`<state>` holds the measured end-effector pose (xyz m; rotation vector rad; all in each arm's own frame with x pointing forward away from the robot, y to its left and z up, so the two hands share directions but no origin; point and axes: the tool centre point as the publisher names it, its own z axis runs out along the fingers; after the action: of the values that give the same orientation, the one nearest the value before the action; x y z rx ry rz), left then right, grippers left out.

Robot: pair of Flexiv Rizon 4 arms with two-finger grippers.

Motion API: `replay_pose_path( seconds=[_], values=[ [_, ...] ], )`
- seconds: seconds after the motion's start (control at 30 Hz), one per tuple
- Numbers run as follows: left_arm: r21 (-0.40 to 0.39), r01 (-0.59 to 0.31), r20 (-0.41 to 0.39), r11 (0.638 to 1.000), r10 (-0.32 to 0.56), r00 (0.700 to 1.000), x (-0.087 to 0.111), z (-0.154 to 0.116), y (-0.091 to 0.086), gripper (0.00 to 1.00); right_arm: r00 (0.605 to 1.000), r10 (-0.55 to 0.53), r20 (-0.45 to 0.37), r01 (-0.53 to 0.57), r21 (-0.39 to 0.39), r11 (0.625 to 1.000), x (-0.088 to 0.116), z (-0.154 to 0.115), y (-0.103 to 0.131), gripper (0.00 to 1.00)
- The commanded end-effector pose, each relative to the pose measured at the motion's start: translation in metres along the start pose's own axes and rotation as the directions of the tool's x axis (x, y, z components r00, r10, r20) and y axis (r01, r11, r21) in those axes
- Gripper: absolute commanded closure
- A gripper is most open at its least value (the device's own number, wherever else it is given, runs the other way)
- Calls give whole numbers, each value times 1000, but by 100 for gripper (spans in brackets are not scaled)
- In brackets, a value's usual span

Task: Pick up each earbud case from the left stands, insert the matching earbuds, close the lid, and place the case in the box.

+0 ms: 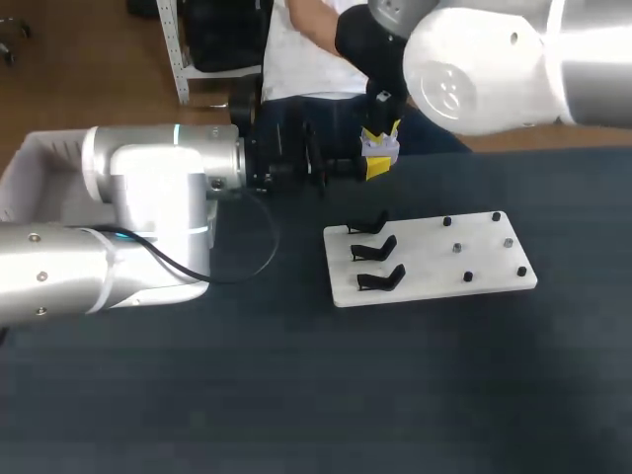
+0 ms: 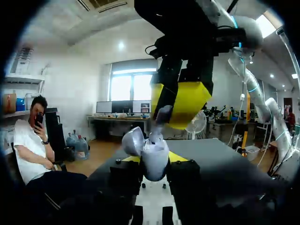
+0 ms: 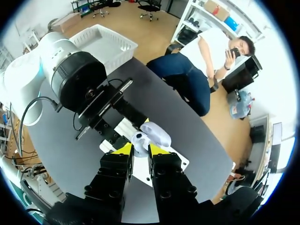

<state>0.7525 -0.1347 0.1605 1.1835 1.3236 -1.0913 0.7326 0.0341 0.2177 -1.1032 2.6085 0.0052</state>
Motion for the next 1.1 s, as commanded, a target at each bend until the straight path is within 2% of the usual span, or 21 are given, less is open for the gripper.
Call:
replay_pose_path(
  seconds=[0.03, 1.1],
  values=[
    [-7, -3, 3, 1000, 3, 1000, 1, 0, -2, 100, 1000, -3, -5, 3, -9, 1000, -3, 2, -1, 100],
    [-7, -3, 3, 1000, 3, 1000, 1, 0, -2, 100, 1000, 14, 21, -13, -46, 999, -4, 10, 3, 100]
  ],
)
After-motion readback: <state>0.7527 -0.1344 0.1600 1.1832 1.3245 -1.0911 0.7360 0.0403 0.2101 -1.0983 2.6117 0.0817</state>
